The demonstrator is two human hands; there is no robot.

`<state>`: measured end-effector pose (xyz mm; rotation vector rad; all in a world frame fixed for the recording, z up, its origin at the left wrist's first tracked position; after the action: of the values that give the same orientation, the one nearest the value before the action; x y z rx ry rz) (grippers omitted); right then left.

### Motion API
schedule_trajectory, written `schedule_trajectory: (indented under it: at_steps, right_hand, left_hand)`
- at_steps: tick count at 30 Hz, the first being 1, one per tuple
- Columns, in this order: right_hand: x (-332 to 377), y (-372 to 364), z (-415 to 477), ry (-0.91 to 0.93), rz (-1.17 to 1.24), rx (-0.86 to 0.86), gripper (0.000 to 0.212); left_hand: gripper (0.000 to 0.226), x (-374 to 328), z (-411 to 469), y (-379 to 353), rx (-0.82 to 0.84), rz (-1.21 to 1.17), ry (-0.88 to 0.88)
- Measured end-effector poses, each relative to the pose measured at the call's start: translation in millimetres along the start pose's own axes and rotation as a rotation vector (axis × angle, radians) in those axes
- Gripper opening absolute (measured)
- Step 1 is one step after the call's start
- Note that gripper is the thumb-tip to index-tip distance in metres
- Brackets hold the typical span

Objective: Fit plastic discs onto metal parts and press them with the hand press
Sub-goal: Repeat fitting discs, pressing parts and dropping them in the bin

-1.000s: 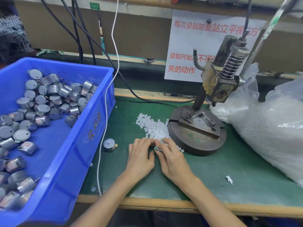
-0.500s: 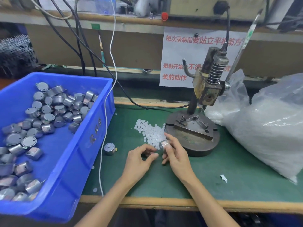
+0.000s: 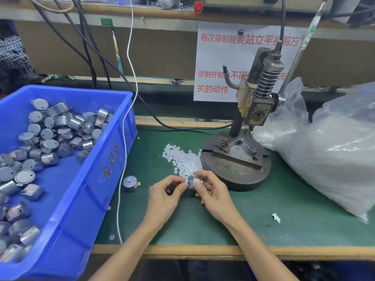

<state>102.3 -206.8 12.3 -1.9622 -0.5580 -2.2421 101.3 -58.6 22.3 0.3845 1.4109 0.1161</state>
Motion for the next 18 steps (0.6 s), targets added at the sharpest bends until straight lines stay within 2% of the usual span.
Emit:
schedule_trajectory:
  at_steps: [4, 7, 9, 11, 14, 16, 18]
  right_hand:
    - [7, 1, -4, 0.036, -0.055, -0.031, 0.031]
    - [16, 25, -16, 0.081, -0.031, -0.221, 0.034]
    - [23, 50, -25, 0.096, -0.079, -0.368, 0.032]
    - [30, 76, -32, 0.078, -0.214, -0.499, 0.027]
    - [39, 106, -29, 0.021, -0.485, -0.63, 0.024]
    - [40, 117, -21, -0.046, -0.686, -0.671, 0.025]
    - [35, 126, -12, -0.159, -0.781, -0.678, 0.026]
  left_hand:
    - [0.017, -12, 5, -6, 0.005, -0.066, -0.031]
    - [0.026, -48, 26, -27, 0.092, -0.014, -0.134]
    - [0.019, -72, 45, -49, 0.176, 0.038, -0.192]
    - [0.01, -89, 62, -70, 0.234, 0.04, -0.215]
    - [0.008, -100, 82, -93, 0.249, 0.042, -0.217]
    - [0.005, -98, 94, -100, 0.206, 0.21, -0.187]
    - [0.017, -93, 106, -104, 0.181, 0.446, -0.158]
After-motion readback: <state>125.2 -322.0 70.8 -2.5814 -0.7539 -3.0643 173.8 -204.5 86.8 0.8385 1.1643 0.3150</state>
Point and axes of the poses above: each hand's wrist, its own z-axis towards the middle knuckle, its own y-axis out of the back of the hand, x = y × z, the point moved 8 cm from there along z, towards the middle knuckle, and after that the axes turned 15 degrees about x, right-handed, at the moved point
